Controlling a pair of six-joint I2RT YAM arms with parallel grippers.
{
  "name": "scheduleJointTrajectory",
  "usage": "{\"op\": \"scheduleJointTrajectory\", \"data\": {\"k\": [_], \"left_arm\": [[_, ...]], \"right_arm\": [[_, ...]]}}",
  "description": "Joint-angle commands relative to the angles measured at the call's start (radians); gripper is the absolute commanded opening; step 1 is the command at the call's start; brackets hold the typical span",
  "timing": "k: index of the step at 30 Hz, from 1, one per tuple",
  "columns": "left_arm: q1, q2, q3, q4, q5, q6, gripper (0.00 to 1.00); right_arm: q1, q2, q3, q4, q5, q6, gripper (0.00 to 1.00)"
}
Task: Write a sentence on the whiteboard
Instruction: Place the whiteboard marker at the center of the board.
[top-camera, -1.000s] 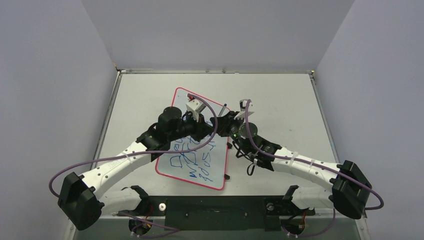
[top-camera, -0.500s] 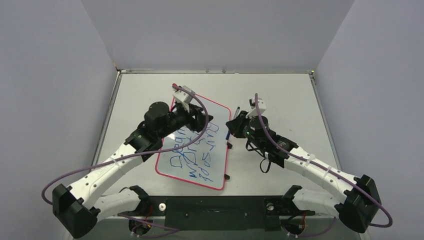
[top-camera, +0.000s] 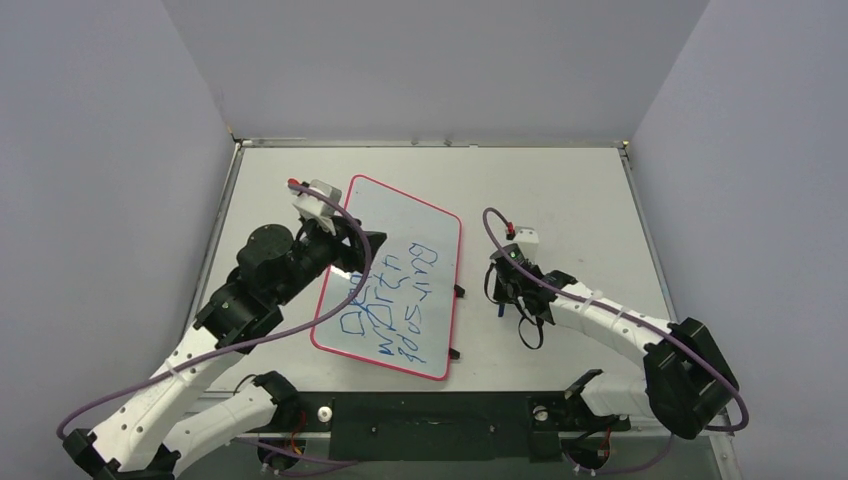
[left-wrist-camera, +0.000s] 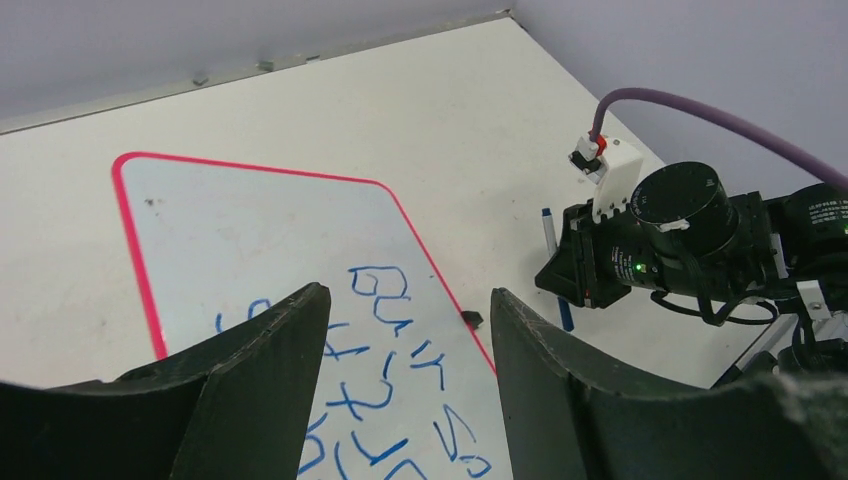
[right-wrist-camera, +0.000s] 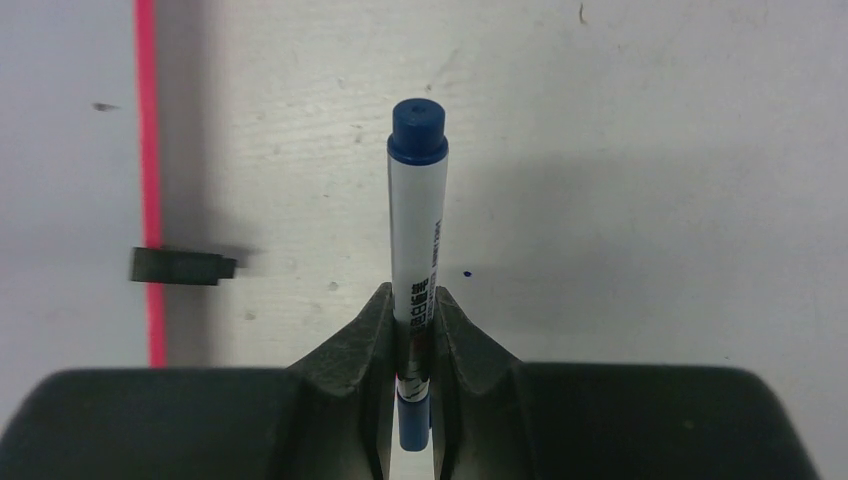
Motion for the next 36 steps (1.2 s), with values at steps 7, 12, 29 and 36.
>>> {"op": "scheduleJointTrajectory", "data": {"k": [7,12,29,36], "left_arm": [[0.005,-0.161,-0.008,-0.219,-0.208,0.03,0.57],[0.005,-0.16,-0.001,-0.229,-0.207,0.034,0.57],[0.004,-0.276,-0.088,-0.246,-0.292,0.058,0.57],[0.011,-0.316,-0.131,-0.219,-0.295,0.058,0.57]], "right_arm": [[-0.006,0.085,-0.041,0.024,0.111,-0.007,0.32],[-0.008,0.08,-0.037,0.015,0.133,0.007,0.76],[-0.007,-0.356,0.096,-0.021,0.224,-0.114,0.91],[-0.008,-0.451,0.115,-0.021,0.184,-0.121,0.96]]}}
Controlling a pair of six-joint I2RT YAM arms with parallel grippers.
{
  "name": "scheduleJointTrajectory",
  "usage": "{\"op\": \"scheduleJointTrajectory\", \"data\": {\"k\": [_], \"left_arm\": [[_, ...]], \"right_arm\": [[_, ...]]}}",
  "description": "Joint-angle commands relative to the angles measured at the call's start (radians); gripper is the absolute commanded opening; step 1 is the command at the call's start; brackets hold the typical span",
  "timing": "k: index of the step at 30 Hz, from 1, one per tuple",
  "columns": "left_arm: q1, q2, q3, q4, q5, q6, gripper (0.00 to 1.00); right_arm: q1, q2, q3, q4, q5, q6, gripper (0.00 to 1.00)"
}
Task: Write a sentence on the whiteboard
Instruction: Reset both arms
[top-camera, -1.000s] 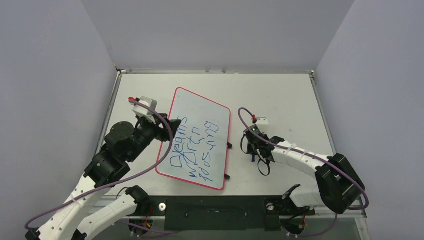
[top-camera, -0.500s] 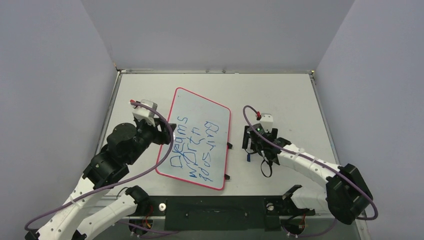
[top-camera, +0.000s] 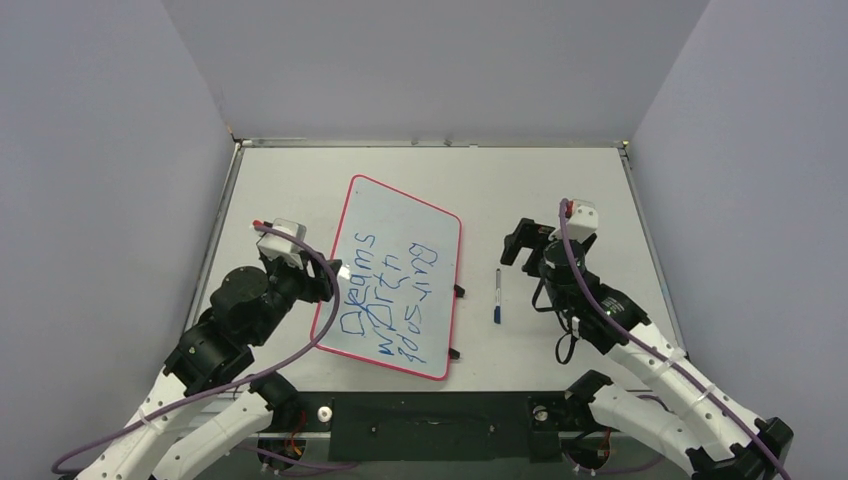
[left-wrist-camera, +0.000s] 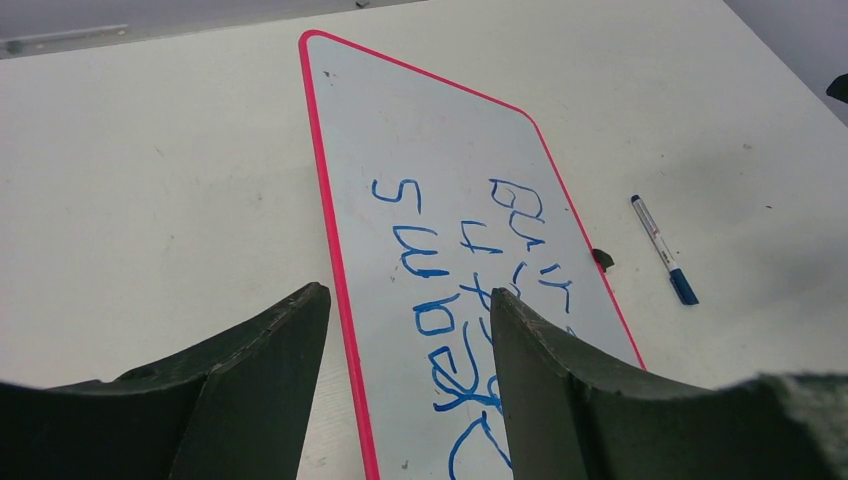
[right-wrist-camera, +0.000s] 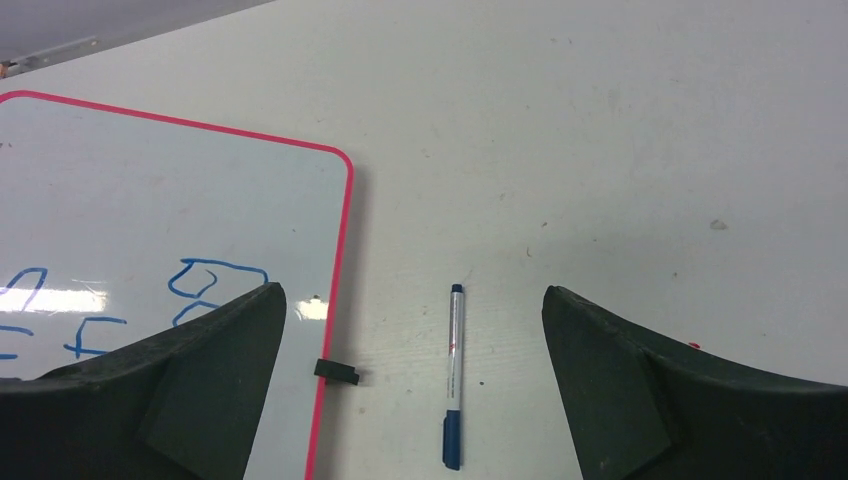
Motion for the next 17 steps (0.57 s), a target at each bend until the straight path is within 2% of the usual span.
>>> {"op": "scheduleJointTrajectory", "data": {"k": [1,10,17], "left_arm": [[0.013,-0.037,-0.013,0.065,-0.01,0.008,0.57],[0.025,-0.043,-0.027,0.063,0.001,0.007,0.57],[0.033,-0.044,-0.027,0.065,0.014,0.005,0.57]], "right_arm": [[-0.007,-0.039,0.021,-0.002,-0.02,-0.024,0.96],[-0.008,-0.154,-0.041,0.057,-0.083,-0.039,0.96],[-0.005,-0.163,-0.047,0.078,-0.155,-0.054,0.96]]}}
